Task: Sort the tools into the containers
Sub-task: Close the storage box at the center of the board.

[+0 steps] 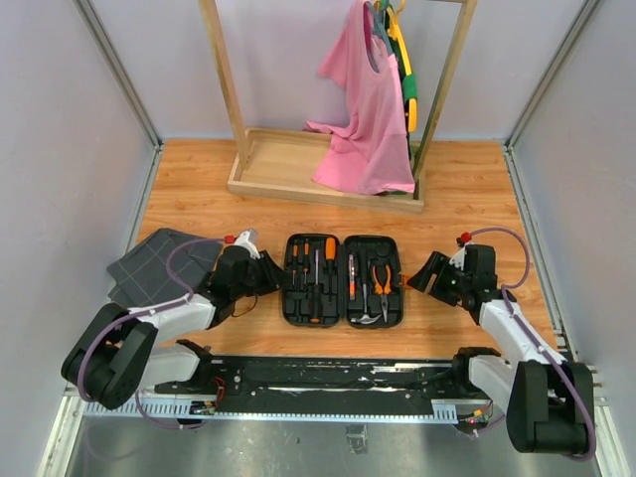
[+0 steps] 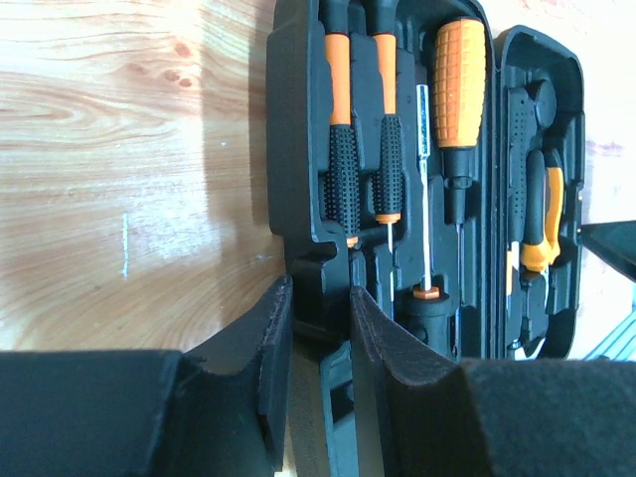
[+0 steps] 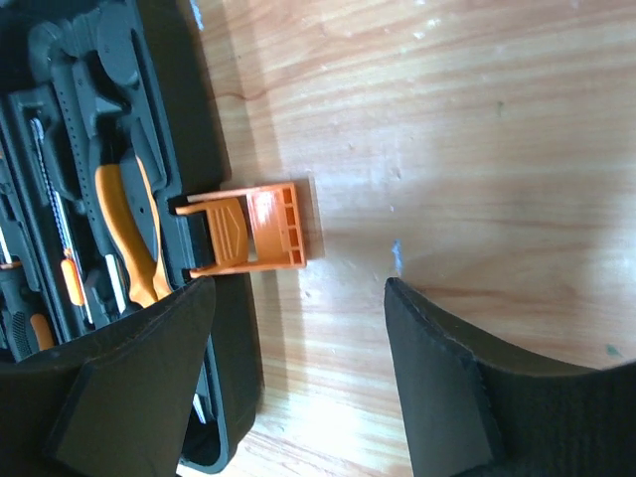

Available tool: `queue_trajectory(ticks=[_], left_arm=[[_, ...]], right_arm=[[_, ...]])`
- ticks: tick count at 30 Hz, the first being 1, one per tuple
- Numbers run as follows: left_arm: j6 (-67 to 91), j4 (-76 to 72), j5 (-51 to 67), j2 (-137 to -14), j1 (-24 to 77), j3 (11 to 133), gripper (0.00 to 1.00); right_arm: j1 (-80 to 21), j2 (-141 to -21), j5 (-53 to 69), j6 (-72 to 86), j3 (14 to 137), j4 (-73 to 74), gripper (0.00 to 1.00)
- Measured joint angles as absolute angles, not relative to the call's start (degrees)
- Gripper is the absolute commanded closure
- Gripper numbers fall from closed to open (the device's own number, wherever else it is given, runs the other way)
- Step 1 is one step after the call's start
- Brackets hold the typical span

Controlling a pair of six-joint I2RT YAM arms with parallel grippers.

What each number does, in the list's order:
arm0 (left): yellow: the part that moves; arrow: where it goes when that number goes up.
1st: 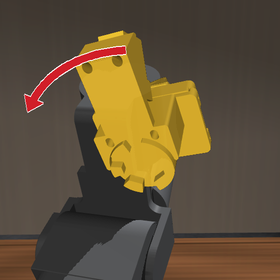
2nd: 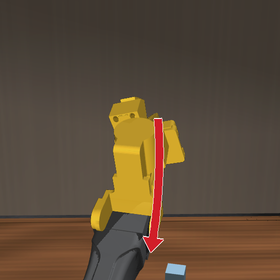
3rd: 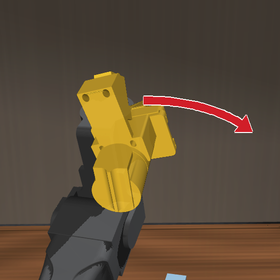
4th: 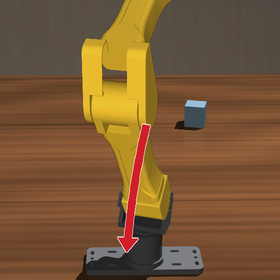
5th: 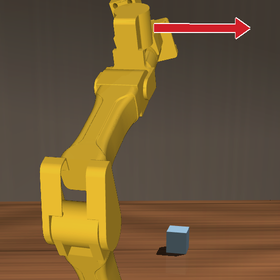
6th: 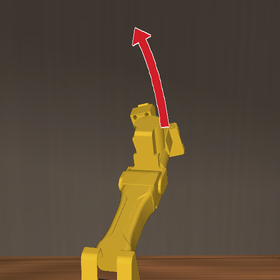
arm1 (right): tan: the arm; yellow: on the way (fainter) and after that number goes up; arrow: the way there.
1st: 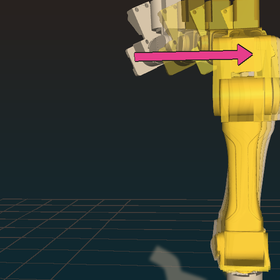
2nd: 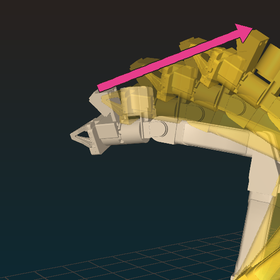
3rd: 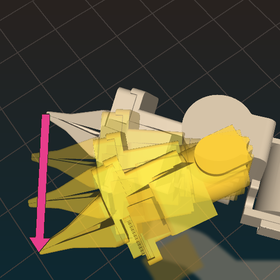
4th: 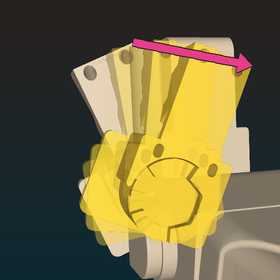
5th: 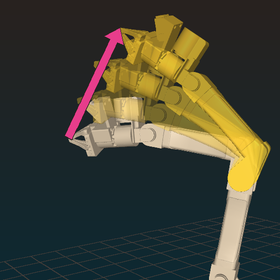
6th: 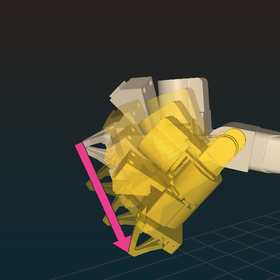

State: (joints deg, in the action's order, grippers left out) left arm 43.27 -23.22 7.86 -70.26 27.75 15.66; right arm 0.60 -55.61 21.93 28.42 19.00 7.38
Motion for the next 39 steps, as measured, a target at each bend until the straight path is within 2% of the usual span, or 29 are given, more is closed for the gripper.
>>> queue_trajectory(ticks=[5,9,16,35,39], left_arm=[[42.0,-19.0,6.9,-66.6,27.2,15.6,0.89],[41.3,-16.3,6.2,-64.3,26.9,15.6,0.9],[40.5,-13.3,6.1,-61.6,26.6,15.7,0.91],[37.3,-3.1,8.1,-57.9,26.3,25.4,0.9],[37.4,-3.2,10.4,-58.5,26.1,27.5,0.89]], right_arm=[[0.6,-59.6,26.7,31.0,18.3,0.1,0.29],[0.6,-62.5,29.7,33.5,17.1,-5.9,0.41],[0.7,-66.5,33.0,36.3,16.0,-12.0,0.48],[2.4,-72.2,40.5,39.7,12.7,-24.2,0.51],[2.7,-73.7,41.5,40.3,12.7,-26.0,0.55]])
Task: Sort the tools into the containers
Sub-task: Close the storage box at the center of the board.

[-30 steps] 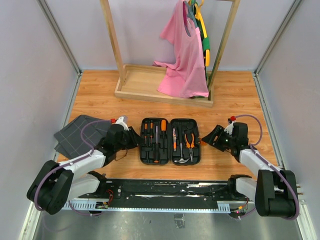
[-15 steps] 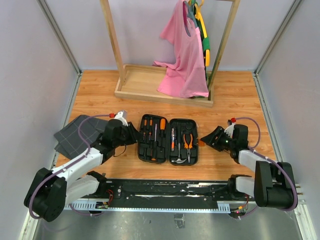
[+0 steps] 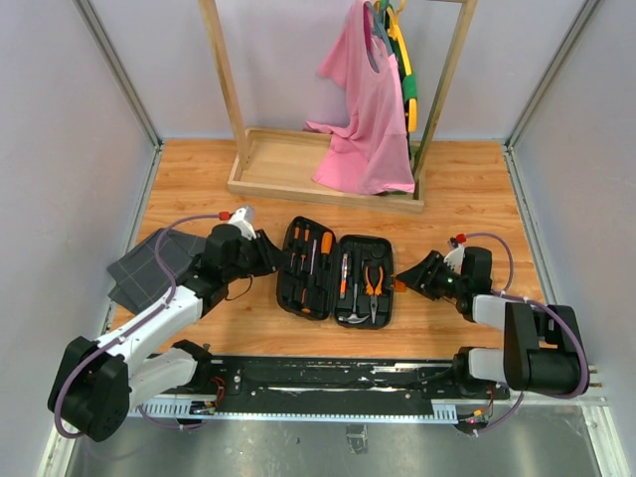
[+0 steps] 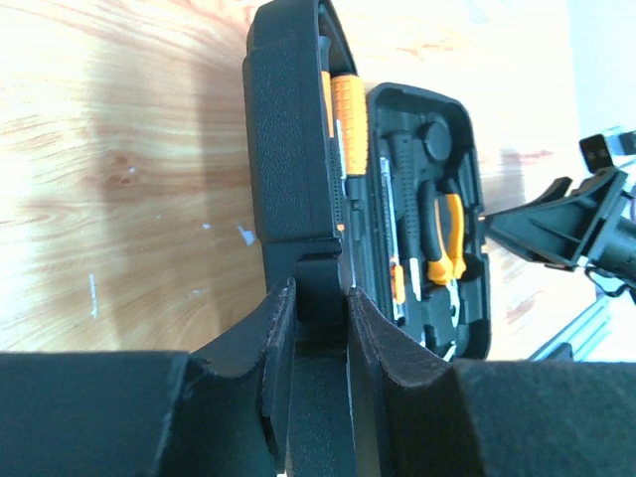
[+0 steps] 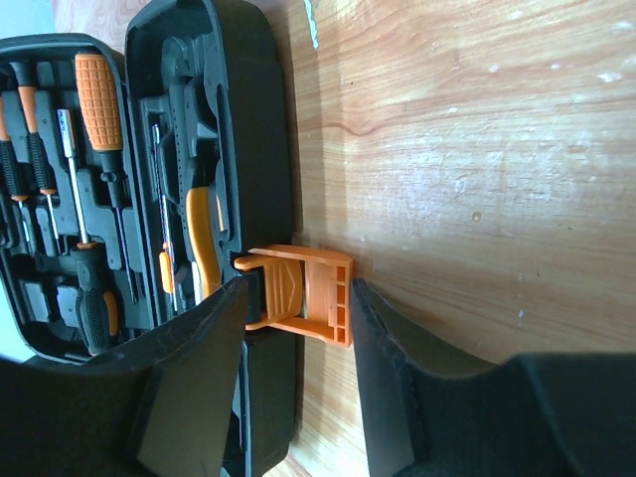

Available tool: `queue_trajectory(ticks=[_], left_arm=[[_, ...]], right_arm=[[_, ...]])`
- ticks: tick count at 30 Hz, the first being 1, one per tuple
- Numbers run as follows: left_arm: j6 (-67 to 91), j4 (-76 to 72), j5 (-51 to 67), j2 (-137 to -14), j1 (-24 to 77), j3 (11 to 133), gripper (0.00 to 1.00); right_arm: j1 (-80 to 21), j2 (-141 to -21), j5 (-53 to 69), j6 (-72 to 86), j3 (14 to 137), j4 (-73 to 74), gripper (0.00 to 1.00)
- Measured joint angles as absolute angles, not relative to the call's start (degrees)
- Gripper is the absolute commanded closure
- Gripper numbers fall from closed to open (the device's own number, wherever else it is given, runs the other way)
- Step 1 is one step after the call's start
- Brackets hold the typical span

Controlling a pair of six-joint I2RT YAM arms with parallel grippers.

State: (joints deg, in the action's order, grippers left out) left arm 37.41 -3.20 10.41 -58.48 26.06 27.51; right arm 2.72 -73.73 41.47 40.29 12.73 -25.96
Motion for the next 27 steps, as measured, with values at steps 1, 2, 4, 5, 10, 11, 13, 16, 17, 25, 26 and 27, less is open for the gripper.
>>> queue_trajectory(ticks=[1,2,4,5,10,11,13,16,17,25,26,27], left_arm=[[37.5,-3.3,10.9,-58.7,26.0,28.0,0.89],[37.5,-3.4,11.4,-58.8,26.0,28.5,0.89],[37.6,-3.8,12.0,-59.2,26.1,29.3,0.89],[37.8,-4.1,12.2,-59.5,26.2,29.5,0.89],[38.1,-5.1,11.2,-61.2,28.4,32.0,0.89],[38.2,-5.7,11.0,-61.6,29.2,32.7,0.89],[38.7,-6.9,10.8,-62.4,30.7,33.7,0.89],[39.2,-8.8,10.6,-63.7,33.1,35.2,0.89],[39.4,-9.2,10.6,-64.1,33.8,35.6,0.89],[40.4,-11.4,11.9,-67.3,38.8,38.5,0.89],[40.5,-11.7,11.9,-67.8,39.2,38.8,0.89],[40.6,-12.0,11.9,-68.5,39.7,39.2,0.89]], right_arm=[[2.9,-74.1,41.6,40.4,12.7,-26.2,0.57],[2.9,-74.5,41.7,40.5,12.7,-26.5,0.59],[2.9,-75.0,41.8,40.5,12.7,-26.9,0.64],[2.9,-75.2,41.6,40.6,12.7,-26.9,0.67],[3.2,-76.2,41.1,40.6,12.7,-27.1,0.72],[3.2,-76.3,41.1,40.6,12.7,-27.1,0.72],[3.2,-76.6,41.1,40.6,12.7,-27.3,0.72],[3.2,-77.3,41.6,40.6,12.8,-27.9,0.72],[3.2,-77.6,41.9,40.6,12.8,-28.1,0.72],[3.2,-79.5,42.7,40.6,13.0,-30.0,0.72],[3.2,-79.5,42.9,40.6,13.0,-30.1,0.72],[3.2,-79.5,42.9,40.6,13.0,-30.2,0.71]])
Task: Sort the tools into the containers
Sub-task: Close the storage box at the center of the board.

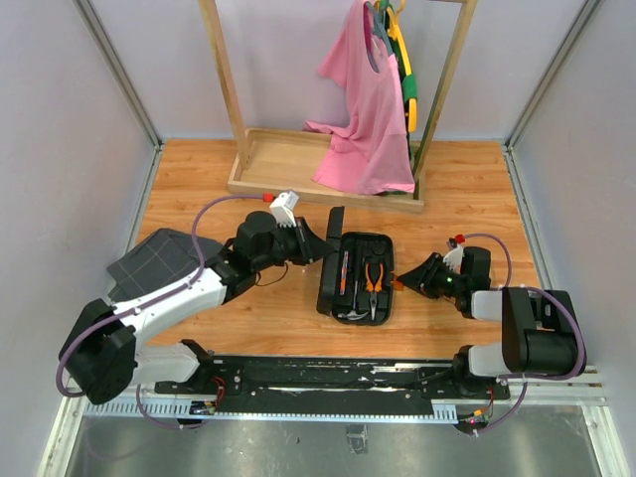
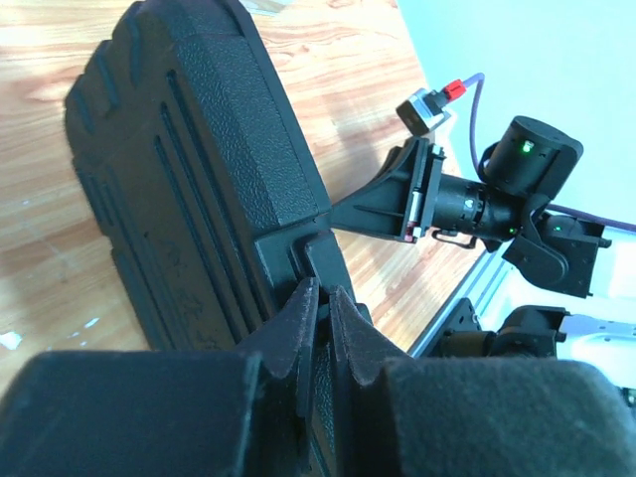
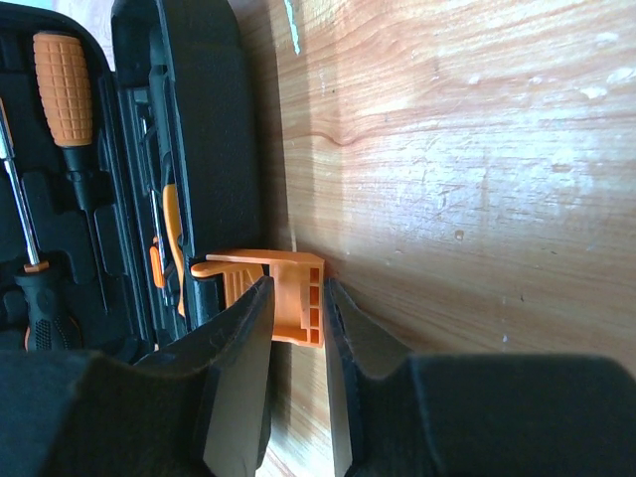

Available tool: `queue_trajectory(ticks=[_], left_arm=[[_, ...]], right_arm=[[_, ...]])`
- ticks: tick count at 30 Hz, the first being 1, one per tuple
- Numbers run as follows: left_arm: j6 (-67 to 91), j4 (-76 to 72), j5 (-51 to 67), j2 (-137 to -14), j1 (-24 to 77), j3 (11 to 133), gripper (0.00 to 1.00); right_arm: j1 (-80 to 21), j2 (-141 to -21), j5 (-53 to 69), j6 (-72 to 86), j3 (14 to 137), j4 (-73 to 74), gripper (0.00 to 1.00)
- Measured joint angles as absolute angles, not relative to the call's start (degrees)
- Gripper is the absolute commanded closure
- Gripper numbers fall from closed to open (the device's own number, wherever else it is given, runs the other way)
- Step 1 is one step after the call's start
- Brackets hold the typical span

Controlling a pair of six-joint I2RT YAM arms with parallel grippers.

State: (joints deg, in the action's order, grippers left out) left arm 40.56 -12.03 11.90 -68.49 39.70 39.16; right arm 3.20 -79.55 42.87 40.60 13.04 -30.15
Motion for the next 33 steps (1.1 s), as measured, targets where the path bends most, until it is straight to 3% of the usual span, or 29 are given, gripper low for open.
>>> queue_trajectory(ticks=[13,25,33], left_arm=[[42.0,-16.8,12.8,-76.3,44.1,43.2,0.89],[41.8,-17.1,15.3,-84.0,47.0,48.8,0.9],[40.5,-14.3,16.1,-87.5,47.4,50.1,0.88]], right_arm=[[3.2,-77.6,41.8,40.3,13.0,-28.3,0.67],[3.2,-63.4,33.7,38.4,13.0,-15.4,0.68],[3.2,-55.1,29.0,37.2,13.0,-7.9,0.51]])
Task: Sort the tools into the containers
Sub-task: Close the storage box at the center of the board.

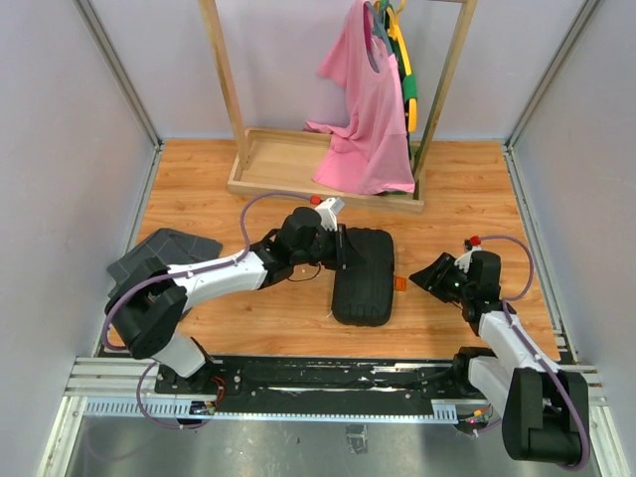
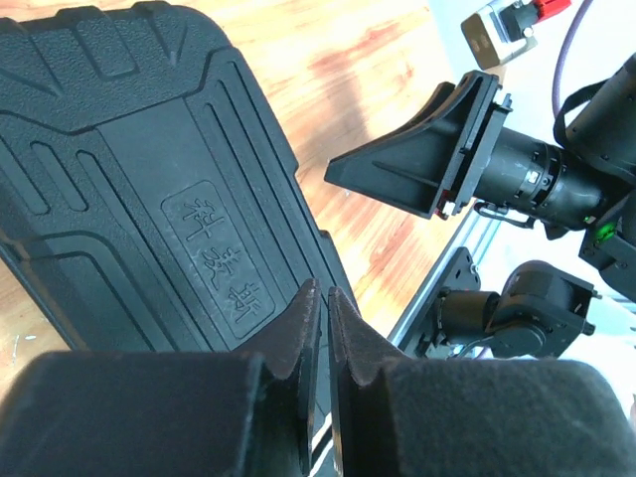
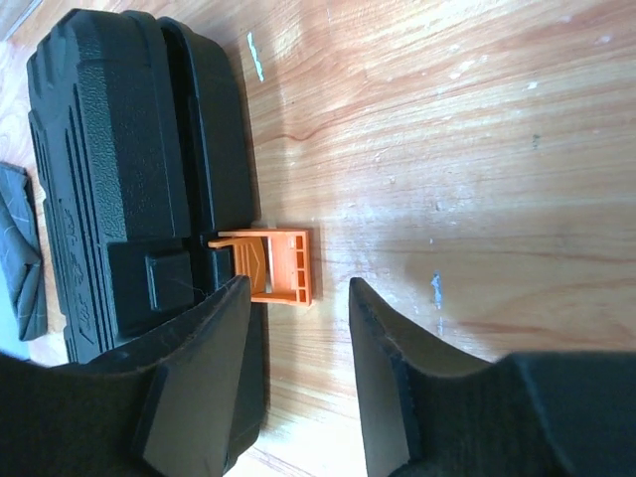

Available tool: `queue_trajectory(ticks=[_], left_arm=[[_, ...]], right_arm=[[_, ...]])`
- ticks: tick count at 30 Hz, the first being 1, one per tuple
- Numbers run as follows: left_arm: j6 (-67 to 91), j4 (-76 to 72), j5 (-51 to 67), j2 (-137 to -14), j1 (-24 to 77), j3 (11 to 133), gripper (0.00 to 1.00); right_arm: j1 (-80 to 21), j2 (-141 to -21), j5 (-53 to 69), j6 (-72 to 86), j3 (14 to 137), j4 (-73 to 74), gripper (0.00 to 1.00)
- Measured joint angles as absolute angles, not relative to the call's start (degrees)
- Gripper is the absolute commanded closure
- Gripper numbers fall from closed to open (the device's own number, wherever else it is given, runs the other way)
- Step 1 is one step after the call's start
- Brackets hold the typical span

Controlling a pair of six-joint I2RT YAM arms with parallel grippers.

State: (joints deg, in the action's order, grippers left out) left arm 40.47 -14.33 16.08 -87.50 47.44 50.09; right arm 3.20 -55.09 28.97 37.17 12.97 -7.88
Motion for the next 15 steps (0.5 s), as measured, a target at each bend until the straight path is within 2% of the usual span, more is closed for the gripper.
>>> queue_trajectory(ticks=[5,15], left_arm=[[38.7,-11.9,16.1,-88.6,47.5,52.9,0.86],[33.1,-2.7,10.4,-94.8,49.4,62.1,0.77]], right_arm=[[3.2,-51.1,26.8,37.0,13.0,-4.3,0.4],[3.2,-49.7,28.3,37.8,12.4,-3.2,0.26]])
